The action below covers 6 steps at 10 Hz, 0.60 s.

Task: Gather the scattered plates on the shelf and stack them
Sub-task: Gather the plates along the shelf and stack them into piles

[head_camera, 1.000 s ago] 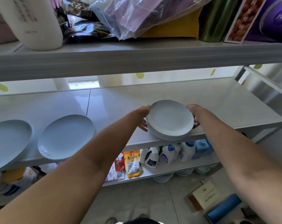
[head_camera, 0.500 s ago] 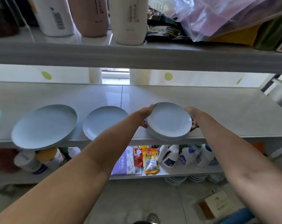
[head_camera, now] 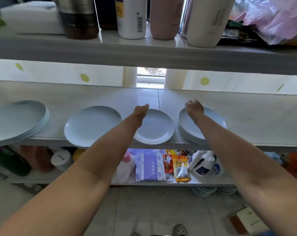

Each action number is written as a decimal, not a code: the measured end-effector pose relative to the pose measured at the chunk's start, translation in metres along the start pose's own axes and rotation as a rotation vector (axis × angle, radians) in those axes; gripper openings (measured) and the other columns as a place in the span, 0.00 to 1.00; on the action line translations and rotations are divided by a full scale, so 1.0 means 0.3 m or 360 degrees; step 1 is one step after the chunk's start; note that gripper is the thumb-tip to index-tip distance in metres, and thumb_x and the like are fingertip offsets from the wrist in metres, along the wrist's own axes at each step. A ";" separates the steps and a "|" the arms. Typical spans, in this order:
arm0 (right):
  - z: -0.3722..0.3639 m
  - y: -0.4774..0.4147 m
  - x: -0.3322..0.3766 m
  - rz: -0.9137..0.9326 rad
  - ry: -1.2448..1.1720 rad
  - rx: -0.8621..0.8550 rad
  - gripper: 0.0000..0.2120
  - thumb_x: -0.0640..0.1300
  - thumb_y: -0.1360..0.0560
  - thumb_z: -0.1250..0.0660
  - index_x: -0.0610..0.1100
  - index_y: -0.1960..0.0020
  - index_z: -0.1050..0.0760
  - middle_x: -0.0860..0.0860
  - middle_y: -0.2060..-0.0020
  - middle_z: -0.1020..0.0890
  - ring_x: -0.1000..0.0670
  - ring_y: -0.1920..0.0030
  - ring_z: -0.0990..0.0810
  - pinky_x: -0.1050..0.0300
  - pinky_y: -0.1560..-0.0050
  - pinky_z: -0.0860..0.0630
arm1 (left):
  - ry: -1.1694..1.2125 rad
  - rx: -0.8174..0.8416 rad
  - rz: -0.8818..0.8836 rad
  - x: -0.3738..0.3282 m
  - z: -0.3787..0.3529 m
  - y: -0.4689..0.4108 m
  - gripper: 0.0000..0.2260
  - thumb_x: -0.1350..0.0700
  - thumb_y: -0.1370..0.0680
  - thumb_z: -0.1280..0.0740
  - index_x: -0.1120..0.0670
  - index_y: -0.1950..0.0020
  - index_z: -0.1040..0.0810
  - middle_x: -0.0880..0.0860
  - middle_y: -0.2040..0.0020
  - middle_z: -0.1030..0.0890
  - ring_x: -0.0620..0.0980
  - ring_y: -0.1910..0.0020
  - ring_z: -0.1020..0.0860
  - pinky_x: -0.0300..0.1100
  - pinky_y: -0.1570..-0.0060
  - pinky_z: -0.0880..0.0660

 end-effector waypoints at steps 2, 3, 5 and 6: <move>-0.221 0.095 0.087 -0.0182 -0.0262 0.0532 0.06 0.37 0.20 0.44 0.42 0.44 0.33 0.43 0.51 0.30 0.48 0.62 0.29 0.57 0.61 0.29 | 0.0031 -0.0069 0.0131 0.083 0.178 0.000 0.22 0.53 0.18 0.43 0.62 0.27 0.37 0.57 0.29 0.32 0.57 0.35 0.29 0.42 0.49 0.31; -0.267 0.088 0.083 -0.0178 -0.0075 0.0561 0.13 0.35 0.20 0.44 0.32 0.38 0.30 0.43 0.47 0.30 0.47 0.53 0.30 0.58 0.54 0.34 | 0.0052 0.0070 0.0226 0.107 0.190 0.010 0.09 0.53 0.19 0.41 0.56 0.43 0.27 0.54 0.50 0.23 0.55 0.44 0.28 0.42 0.49 0.30; -0.294 0.093 0.101 -0.0212 0.0133 0.0716 0.22 0.40 0.21 0.44 0.36 0.27 0.37 0.41 0.29 0.33 0.40 0.29 0.34 0.50 0.31 0.36 | -0.0095 0.0103 0.0323 0.116 0.154 0.034 0.14 0.49 0.18 0.44 0.55 0.37 0.31 0.57 0.57 0.26 0.55 0.59 0.25 0.48 0.55 0.28; -0.346 -0.048 0.035 -0.0176 0.0168 0.0681 0.28 0.46 0.25 0.41 0.39 0.27 0.36 0.41 0.28 0.35 0.39 0.28 0.36 0.44 0.28 0.37 | -0.0072 0.0043 0.0325 0.116 0.152 0.023 0.07 0.56 0.18 0.44 0.58 0.47 0.31 0.56 0.62 0.28 0.53 0.66 0.28 0.47 0.63 0.27</move>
Point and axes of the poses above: each hand's wrist, its own y-axis away from the middle knuckle, its own z-axis out of the back of the hand, x = y × z, the point moved 2 cm from there along -y, towards the middle knuckle
